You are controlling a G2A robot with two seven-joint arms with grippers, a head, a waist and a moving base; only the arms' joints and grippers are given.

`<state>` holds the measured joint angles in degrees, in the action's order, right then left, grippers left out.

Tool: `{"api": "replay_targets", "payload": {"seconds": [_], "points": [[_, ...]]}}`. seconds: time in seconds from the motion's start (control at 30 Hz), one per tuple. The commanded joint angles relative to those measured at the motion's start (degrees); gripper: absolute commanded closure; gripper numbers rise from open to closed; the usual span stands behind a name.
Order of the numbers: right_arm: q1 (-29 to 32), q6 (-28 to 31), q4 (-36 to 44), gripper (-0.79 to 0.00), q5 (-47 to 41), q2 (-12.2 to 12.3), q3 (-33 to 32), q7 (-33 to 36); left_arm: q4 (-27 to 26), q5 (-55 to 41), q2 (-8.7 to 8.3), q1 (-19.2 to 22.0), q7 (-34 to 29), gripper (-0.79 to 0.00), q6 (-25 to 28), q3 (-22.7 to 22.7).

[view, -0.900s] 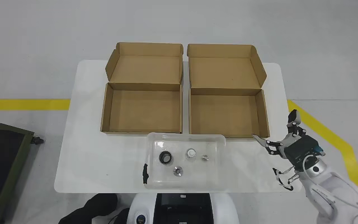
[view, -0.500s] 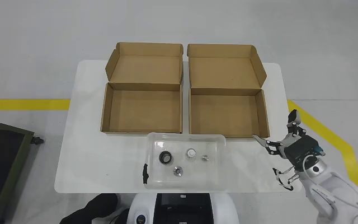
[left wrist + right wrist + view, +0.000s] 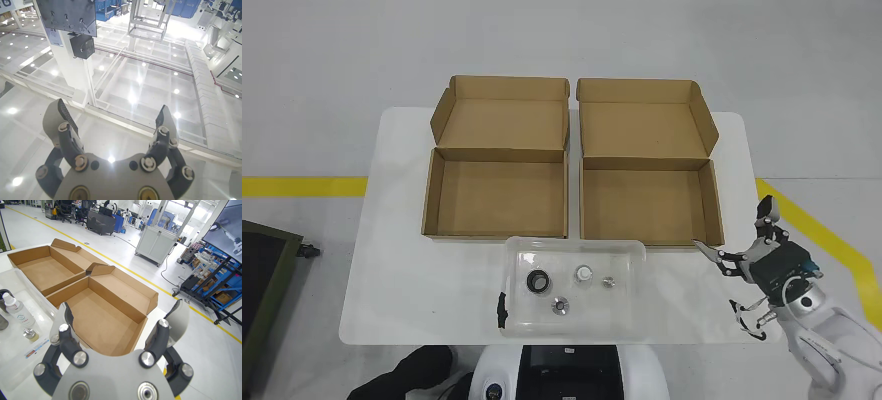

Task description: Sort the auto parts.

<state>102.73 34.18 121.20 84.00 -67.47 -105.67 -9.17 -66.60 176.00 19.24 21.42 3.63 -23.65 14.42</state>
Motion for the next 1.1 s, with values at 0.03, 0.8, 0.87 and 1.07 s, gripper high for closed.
{"api": "replay_targets", "payload": {"seconds": [0.03, 0.8, 0.87, 1.07], "points": [[-0.90, 2.20, 1.26, -0.785, 1.89, 0.25, 1.45, 1.34, 0.00, 0.00, 0.00, 0.00, 0.00, -0.785, 0.00, 0.00], [-12.29, 20.22, 0.88, -0.785, 6.83, 1.60, 23.35, 11.74, 0.00, 0.00, 0.00, 0.00, 0.00, -0.785, 0.00, 0.00], [-13.56, 20.94, 0.26, -0.785, 6.82, 1.62, 25.07, 13.22, 0.00, 0.00, 0.00, 0.00, 0.00, -0.785, 0.00, 0.00], [-16.20, 22.78, -0.32, -0.785, 8.46, 1.77, 29.55, 16.48, 0.00, 0.00, 0.00, 0.00, 0.00, -0.785, 0.00, 0.00]]}}
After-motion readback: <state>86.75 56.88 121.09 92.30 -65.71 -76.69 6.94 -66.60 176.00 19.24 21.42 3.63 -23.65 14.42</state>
